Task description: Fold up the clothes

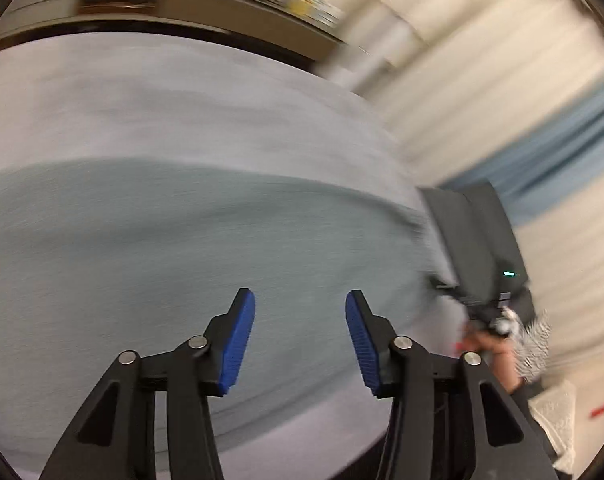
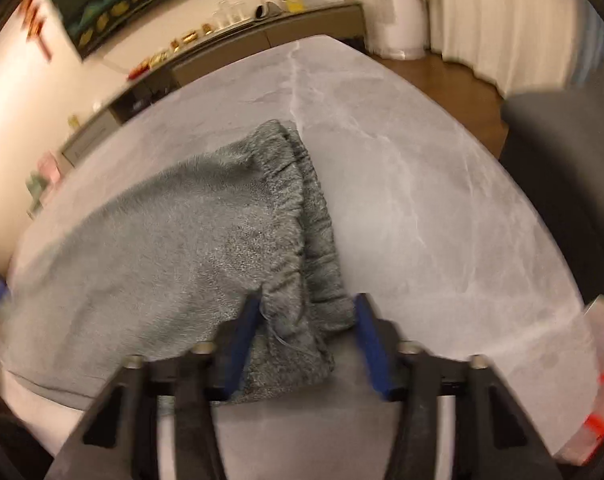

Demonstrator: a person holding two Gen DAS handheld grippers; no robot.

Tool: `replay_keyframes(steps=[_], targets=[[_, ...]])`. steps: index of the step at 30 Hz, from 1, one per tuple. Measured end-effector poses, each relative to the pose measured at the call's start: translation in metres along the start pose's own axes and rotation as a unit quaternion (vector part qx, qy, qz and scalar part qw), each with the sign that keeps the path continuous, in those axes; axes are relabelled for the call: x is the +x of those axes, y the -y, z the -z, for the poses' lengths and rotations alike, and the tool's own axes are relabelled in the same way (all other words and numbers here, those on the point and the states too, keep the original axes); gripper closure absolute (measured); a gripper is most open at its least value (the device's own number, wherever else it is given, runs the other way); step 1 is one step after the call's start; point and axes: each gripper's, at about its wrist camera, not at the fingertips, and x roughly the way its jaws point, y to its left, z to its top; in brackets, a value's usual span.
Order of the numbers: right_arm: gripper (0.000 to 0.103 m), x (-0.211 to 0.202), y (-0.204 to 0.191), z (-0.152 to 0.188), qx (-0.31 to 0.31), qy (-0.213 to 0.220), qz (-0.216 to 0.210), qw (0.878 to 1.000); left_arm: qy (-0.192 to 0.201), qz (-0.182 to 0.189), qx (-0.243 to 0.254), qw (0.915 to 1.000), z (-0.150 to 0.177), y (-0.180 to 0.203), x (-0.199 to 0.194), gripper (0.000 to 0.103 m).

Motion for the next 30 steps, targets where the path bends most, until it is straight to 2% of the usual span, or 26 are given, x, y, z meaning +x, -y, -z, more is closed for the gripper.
replay_keyframes(steps=[1,4,7,10,12,14,15,18,20,22,23,24,25,26,27,29,30], targets=[[0.075,-0.002,-0.002,0.001,-0.011,0.001,0.003,1.0,-0.012,0.003,0.023,0.9997,-0.014,0.021,0.018,0.051],[0.085,-0.015,-0.017,0.006,-0.052,0.039,0.009,0.998,-0.06,0.001,0.072,0.9956,-0.037,0.098,0.077,0.05],[0.085,-0.031,-0.039,0.016,-0.116,0.091,0.031,0.989,-0.103,0.003,0.077,0.9917,-0.061,0.146,0.132,0.05],[0.085,-0.044,-0.064,0.028,-0.191,0.135,0.069,0.97,-0.131,0.004,0.102,0.9861,-0.069,0.182,0.174,0.049],[0.085,-0.045,-0.083,0.041,-0.246,0.159,0.098,0.951,-0.151,-0.011,0.117,0.9815,-0.069,0.194,0.195,0.049],[0.085,-0.044,-0.102,0.057,-0.303,0.179,0.13,0.927,-0.183,-0.031,0.148,0.9713,-0.073,0.201,0.218,0.049],[0.085,-0.042,-0.107,0.062,-0.316,0.179,0.136,0.922,-0.193,-0.046,0.162,0.9666,-0.079,0.197,0.229,0.049],[0.085,-0.034,-0.113,0.069,-0.332,0.17,0.137,0.918,-0.215,-0.1,0.198,0.9511,-0.072,0.187,0.255,0.052],[0.085,-0.03,-0.11,0.069,-0.326,0.158,0.134,0.922,-0.215,-0.119,0.207,0.9469,-0.067,0.182,0.266,0.068],[0.082,-0.031,-0.102,0.066,-0.304,0.147,0.121,0.933,-0.208,-0.119,0.205,0.9492,-0.065,0.176,0.275,0.085],[0.079,-0.036,-0.094,0.064,-0.284,0.146,0.096,0.943,-0.199,-0.114,0.206,0.9515,-0.064,0.175,0.274,0.089],[0.068,-0.043,-0.086,0.063,-0.259,0.147,0.065,0.952,-0.19,-0.106,0.204,0.9546,-0.064,0.174,0.269,0.093],[0.052,-0.051,-0.077,0.061,-0.233,0.149,0.032,0.96,-0.179,-0.09,0.194,0.9603,-0.067,0.17,0.26,0.094],[0.046,-0.063,-0.064,0.059,-0.195,0.158,-0.014,0.968,-0.162,-0.068,0.177,0.9684,-0.071,0.162,0.243,0.094],[0.042,-0.073,-0.054,0.058,-0.166,0.168,-0.05,0.97,-0.144,-0.046,0.16,0.9755,-0.075,0.155,0.226,0.095],[0.042,-0.092,-0.034,0.054,-0.109,0.186,-0.12,0.969,-0.105,-0.002,0.129,0.9861,-0.081,0.135,0.183,0.095],[0.042,-0.093,-0.029,0.051,-0.09,0.183,-0.139,0.969,-0.083,0.014,0.116,0.9897,-0.08,0.123,0.159,0.095]])
